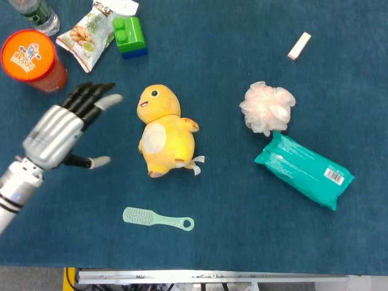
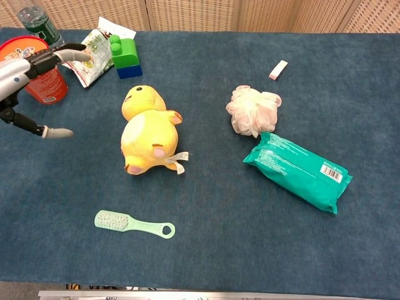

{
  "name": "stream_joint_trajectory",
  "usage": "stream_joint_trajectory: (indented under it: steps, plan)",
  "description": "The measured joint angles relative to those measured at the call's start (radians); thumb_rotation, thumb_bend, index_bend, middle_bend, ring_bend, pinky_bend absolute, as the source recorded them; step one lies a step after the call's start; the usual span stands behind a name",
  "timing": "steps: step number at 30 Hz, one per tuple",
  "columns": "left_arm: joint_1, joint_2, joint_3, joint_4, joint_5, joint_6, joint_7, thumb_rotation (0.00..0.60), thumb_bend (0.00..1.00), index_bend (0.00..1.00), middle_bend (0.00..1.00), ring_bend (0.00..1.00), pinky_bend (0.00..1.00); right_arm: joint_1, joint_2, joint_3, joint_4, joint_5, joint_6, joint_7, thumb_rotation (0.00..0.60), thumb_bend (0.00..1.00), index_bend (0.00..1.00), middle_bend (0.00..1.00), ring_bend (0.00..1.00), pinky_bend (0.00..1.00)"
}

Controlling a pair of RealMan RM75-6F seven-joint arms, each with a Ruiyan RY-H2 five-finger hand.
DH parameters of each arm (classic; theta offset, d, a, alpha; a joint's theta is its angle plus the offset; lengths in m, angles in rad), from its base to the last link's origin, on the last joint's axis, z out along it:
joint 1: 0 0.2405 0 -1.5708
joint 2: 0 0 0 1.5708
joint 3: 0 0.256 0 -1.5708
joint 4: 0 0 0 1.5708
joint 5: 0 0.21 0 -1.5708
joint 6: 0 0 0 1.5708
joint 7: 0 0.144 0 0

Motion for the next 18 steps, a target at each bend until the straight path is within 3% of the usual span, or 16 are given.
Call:
stream_joint_trajectory:
  steps: [2,5,9,18]
  plan:
    - [-0.020,-0.020,0.004,0.012,0.003,-0.013,-0.033,0.542,0.11,0.09,0.02,0.00,0.00,-0.003,0.001,0.001,-0.001,0.000,0.002,0.000,0.600,0.05,0.24,0.30,0.16,0.27]
    - [-0.050,-0.052,0.011,0.034,0.005,-0.031,-0.089,0.368,0.08,0.08,0.01,0.00,0.00,-0.009,0.002,0.002,-0.001,0.001,0.005,0.000,0.600,0.05,0.24,0.30,0.16,0.27]
    - [-0.092,-0.102,0.029,0.074,0.014,-0.049,-0.162,0.254,0.05,0.05,0.00,0.00,0.00,-0.015,0.006,0.005,0.000,0.003,0.008,0.004,0.600,0.05,0.24,0.29,0.16,0.27]
    - [-0.152,-0.202,0.074,0.161,0.033,-0.073,-0.209,0.226,0.03,0.00,0.00,0.00,0.00,-0.025,0.003,0.009,0.008,0.004,0.010,0.016,0.600,0.05,0.24,0.30,0.16,0.27]
